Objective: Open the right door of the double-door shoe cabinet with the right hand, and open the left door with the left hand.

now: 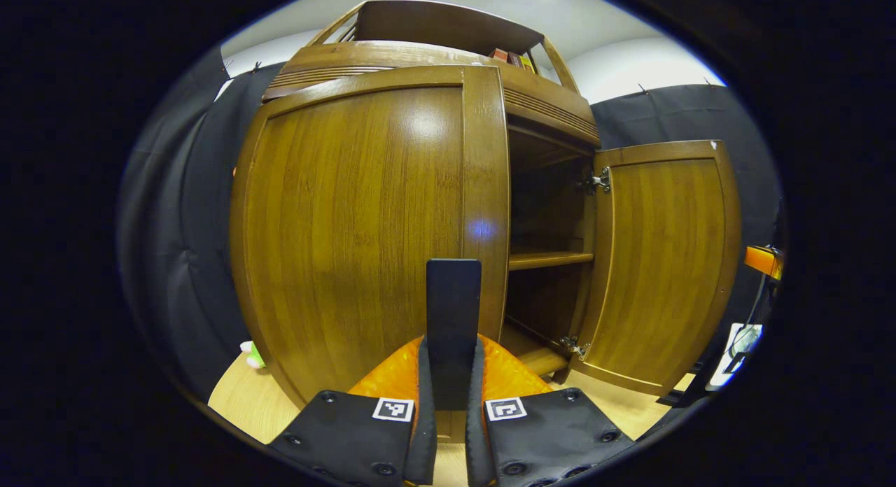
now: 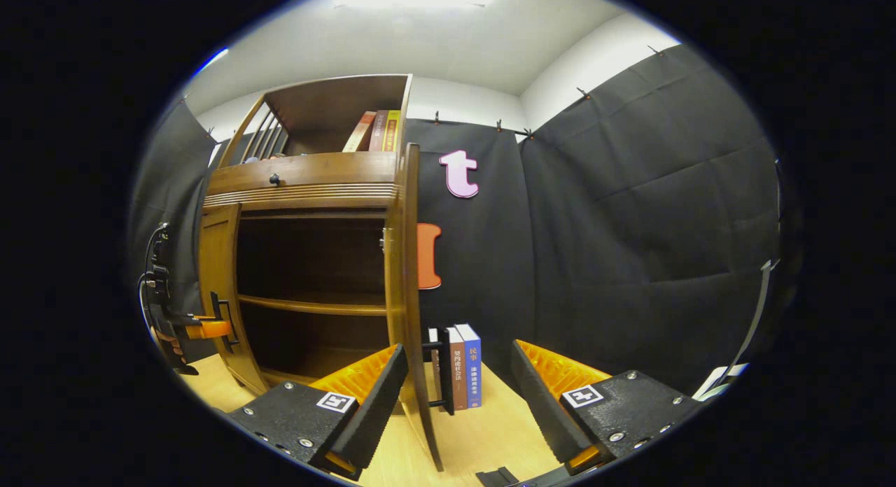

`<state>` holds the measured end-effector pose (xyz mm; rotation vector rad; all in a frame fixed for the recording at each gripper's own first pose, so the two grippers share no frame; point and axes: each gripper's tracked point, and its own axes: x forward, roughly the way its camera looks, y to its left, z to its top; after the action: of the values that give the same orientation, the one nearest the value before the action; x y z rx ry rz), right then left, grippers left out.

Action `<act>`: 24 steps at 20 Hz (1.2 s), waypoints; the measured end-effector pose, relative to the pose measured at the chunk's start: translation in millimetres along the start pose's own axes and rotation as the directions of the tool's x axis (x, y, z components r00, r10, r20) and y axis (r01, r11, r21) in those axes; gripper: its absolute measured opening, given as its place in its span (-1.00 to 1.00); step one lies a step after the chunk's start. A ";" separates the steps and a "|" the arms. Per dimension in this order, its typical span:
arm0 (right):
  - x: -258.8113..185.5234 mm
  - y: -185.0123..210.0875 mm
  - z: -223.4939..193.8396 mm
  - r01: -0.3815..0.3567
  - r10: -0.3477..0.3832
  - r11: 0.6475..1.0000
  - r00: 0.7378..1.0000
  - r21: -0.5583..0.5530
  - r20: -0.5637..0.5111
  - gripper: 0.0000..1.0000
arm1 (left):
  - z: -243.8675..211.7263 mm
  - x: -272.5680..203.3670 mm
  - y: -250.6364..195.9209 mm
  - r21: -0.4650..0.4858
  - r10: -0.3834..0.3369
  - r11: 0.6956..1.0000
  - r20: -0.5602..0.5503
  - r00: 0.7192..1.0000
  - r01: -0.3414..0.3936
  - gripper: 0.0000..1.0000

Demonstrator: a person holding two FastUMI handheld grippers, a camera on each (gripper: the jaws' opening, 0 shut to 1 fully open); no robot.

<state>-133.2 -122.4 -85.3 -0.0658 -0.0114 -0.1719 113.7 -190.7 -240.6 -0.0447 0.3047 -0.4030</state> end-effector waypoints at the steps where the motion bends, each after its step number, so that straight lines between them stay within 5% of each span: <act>1: -0.3 5.9 1.1 -0.011 0.011 1.000 1.000 -0.003 0.001 0.84 | 3.3 -3.6 0.2 0.003 -0.002 1.000 0.002 1.000 0.002 -0.53; 13: -7.5 58.9 -8.1 -0.108 0.109 0.994 0.994 0.003 -0.020 0.84 | 11.6 -43.8 15.4 0.032 0.030 0.999 0.008 1.000 -0.031 -0.53; 14: -7.3 61.6 -8.8 -0.115 0.115 0.993 0.993 0.003 -0.021 1.00 | 11.4 -49.1 18.2 0.035 0.037 0.999 0.008 0.999 -0.038 -0.53; 18: -7.8 76.3 -12.3 -0.141 0.142 0.990 0.989 0.008 -0.031 1.00 | 13.0 -68.3 29.9 0.021 0.060 0.998 0.015 0.998 -0.061 -0.53; 22: -5.6 89.9 -15.9 -0.170 0.171 0.985 0.985 0.010 -0.031 1.00 | 12.4 -93.7 49.4 0.033 0.115 0.993 0.017 0.993 -0.115 -0.53; 24: -4.8 98.8 -17.3 -0.187 0.187 0.982 0.982 0.015 -0.032 1.00 | 14.4 -108.6 58.4 0.087 0.155 0.984 0.027 0.988 -0.157 -0.68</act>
<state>-120.9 -25.6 -108.9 -0.0515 0.0267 0.0155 45.1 -94.6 -202.2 0.0622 0.2684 -0.2598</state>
